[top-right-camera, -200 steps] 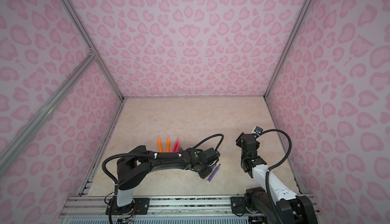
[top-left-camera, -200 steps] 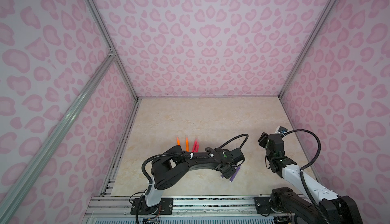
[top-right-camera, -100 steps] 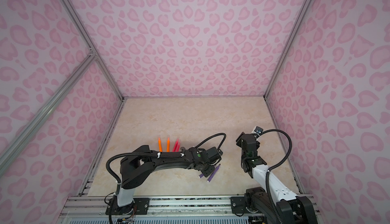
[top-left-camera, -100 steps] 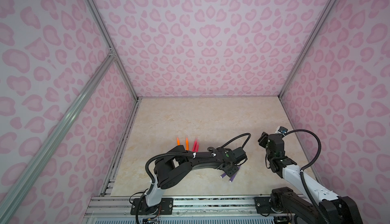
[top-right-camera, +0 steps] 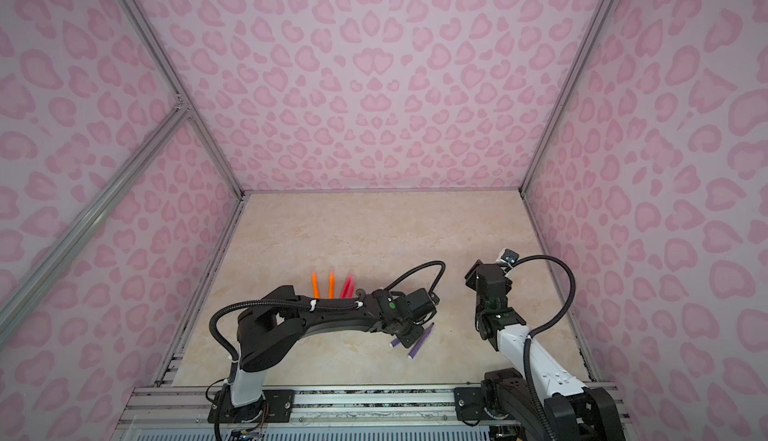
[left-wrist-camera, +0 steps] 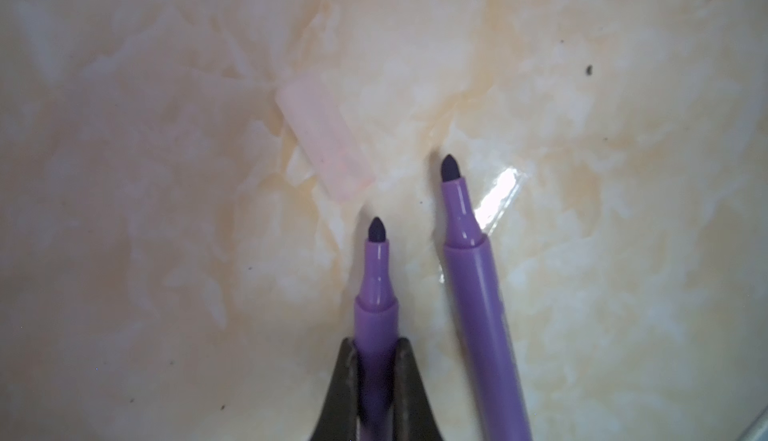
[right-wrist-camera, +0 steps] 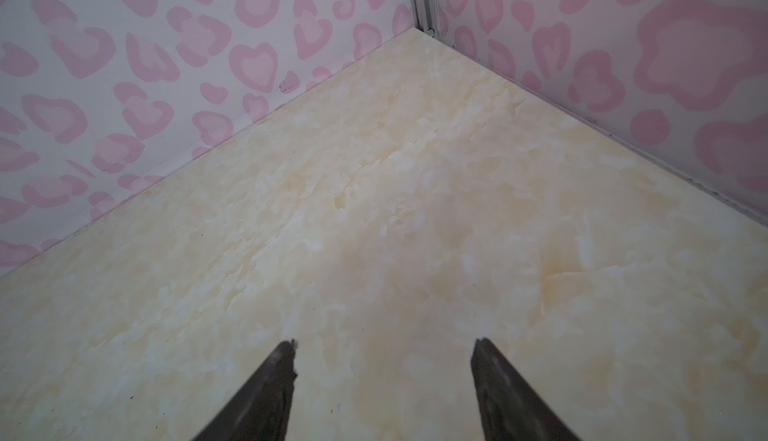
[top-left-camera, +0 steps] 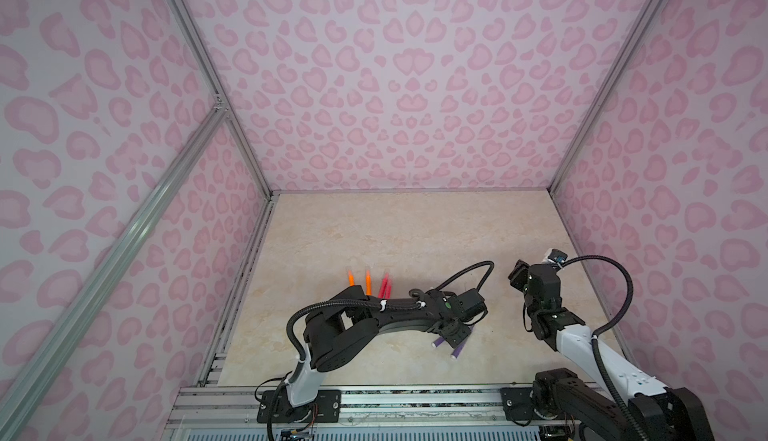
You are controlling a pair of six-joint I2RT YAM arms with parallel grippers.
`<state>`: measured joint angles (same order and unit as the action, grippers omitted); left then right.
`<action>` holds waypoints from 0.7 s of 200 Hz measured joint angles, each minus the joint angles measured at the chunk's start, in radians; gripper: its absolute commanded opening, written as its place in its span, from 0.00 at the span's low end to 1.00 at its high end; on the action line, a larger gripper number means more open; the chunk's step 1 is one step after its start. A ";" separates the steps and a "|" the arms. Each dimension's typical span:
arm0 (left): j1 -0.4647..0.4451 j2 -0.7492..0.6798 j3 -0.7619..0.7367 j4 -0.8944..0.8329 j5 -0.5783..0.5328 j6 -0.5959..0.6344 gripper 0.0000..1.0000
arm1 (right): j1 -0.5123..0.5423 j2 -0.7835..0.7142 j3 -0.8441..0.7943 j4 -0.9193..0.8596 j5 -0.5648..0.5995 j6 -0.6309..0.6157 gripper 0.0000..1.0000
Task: Insert the pens into the pen caps
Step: 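Close the left gripper on the nearer purple marker and lift it, then raise the purple marker upright with the left gripper while the right approaches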
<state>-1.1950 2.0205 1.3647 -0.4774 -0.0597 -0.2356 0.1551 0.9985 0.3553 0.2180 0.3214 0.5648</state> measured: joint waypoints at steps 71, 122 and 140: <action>0.045 -0.354 -0.278 0.128 -0.145 -0.051 0.03 | 0.000 -0.048 0.003 -0.024 -0.057 -0.009 0.68; 0.132 -0.708 -0.546 0.301 -0.292 -0.131 0.03 | 0.360 -0.213 0.079 -0.056 -0.120 0.019 0.75; 0.154 -0.793 -0.605 0.341 -0.317 -0.159 0.03 | 0.552 -0.229 0.081 -0.025 -0.093 0.030 0.75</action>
<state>-1.0409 1.2270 0.7597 -0.1360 -0.3767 -0.3946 0.7074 0.7696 0.4362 0.1932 0.2279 0.5949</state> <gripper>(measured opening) 0.140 0.754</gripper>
